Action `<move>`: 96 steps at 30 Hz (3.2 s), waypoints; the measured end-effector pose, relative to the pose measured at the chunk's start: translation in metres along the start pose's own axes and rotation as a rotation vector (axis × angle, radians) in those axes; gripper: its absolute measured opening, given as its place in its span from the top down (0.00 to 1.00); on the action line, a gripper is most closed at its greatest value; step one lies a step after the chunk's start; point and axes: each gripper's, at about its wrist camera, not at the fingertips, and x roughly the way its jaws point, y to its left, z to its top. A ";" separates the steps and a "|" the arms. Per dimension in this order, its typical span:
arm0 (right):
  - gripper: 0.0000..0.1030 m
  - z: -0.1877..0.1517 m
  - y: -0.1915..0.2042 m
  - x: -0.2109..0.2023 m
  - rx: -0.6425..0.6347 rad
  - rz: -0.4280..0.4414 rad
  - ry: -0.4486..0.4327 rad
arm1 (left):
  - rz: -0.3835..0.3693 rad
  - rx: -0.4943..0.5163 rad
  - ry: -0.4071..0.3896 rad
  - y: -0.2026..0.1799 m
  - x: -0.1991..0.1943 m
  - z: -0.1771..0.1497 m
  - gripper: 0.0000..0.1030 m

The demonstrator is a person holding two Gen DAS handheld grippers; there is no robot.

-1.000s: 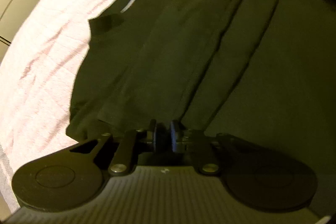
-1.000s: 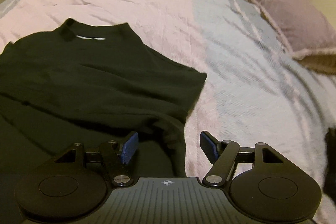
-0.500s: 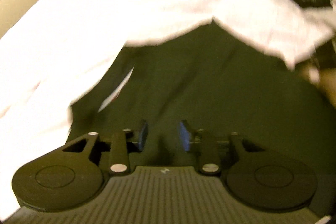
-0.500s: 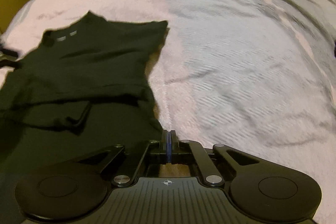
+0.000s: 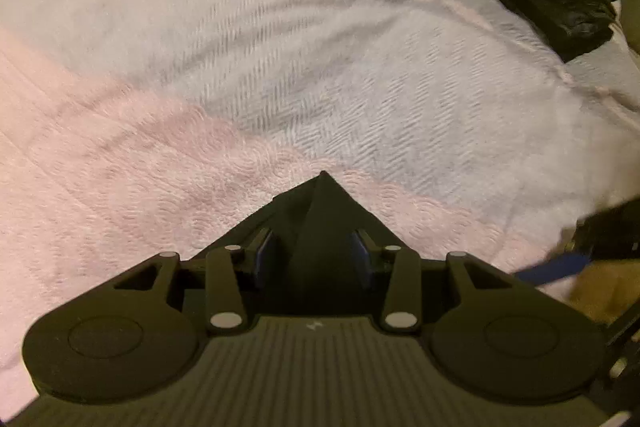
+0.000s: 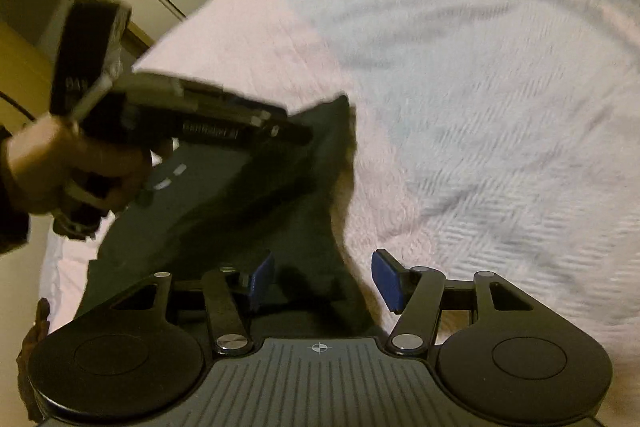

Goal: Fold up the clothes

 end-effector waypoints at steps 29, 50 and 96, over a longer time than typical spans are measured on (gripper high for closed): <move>0.53 -0.041 0.028 -0.035 -0.114 -0.210 0.104 | 0.261 -0.349 0.000 0.038 -0.132 -0.168 0.80; 0.42 -0.193 0.096 -0.070 -0.288 -0.530 0.326 | 0.299 -0.509 0.115 -0.025 -0.227 -0.459 0.78; 0.23 -0.374 0.157 -0.128 -1.059 -0.291 0.173 | 0.452 0.274 0.021 -0.296 -0.234 -0.543 0.94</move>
